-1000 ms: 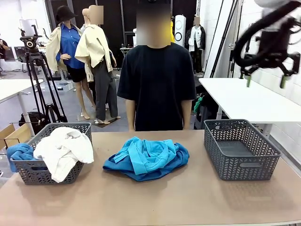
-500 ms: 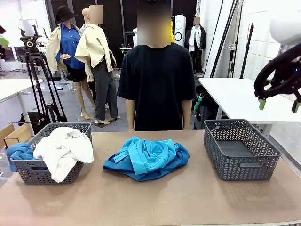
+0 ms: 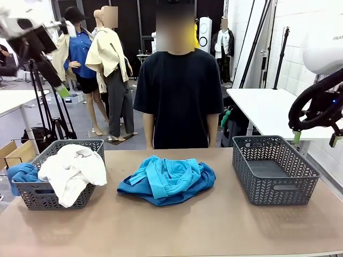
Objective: Sort the tops and bottoms.
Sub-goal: Lift clothes from the center of the table with your left hand.
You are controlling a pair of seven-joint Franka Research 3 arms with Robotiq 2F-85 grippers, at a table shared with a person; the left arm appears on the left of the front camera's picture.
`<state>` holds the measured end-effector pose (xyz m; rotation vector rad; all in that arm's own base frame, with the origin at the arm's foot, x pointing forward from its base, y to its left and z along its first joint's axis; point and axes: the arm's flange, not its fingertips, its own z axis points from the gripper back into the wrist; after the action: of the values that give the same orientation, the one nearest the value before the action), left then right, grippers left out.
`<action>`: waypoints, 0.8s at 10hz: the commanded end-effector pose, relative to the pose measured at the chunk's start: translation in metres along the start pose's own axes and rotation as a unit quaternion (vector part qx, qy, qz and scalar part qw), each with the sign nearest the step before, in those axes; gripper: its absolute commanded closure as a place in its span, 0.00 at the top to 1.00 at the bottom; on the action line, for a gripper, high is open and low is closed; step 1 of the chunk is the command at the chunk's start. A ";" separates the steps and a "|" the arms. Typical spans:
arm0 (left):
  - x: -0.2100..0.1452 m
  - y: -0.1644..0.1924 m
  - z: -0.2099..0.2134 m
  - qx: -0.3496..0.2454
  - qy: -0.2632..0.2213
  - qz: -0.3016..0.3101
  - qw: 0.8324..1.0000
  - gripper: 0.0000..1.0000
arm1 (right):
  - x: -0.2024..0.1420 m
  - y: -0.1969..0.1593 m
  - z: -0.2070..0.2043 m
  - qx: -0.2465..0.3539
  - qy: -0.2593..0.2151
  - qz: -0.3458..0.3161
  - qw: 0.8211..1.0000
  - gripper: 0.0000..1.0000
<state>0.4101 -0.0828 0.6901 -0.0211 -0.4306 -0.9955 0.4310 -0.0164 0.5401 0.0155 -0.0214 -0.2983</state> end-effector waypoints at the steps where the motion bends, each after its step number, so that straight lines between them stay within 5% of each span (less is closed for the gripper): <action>1: -0.007 0.025 0.018 0.012 -0.011 -0.020 1.000 1.00 | -0.004 -0.003 0.013 0.004 -0.014 0.002 1.000 1.00; 5: -0.008 0.015 0.011 0.008 -0.010 -0.006 1.000 1.00 | -0.004 -0.003 0.013 0.004 -0.014 0.002 1.000 1.00; 8: 0.044 -0.017 -0.085 -0.022 -0.015 0.046 0.999 1.00 | -0.004 -0.003 0.013 0.004 -0.014 0.002 1.000 1.00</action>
<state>0.4319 -0.1148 0.6469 -0.0554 -0.4325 -0.9335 0.4269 -0.0173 0.5535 0.0166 -0.0509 -0.2991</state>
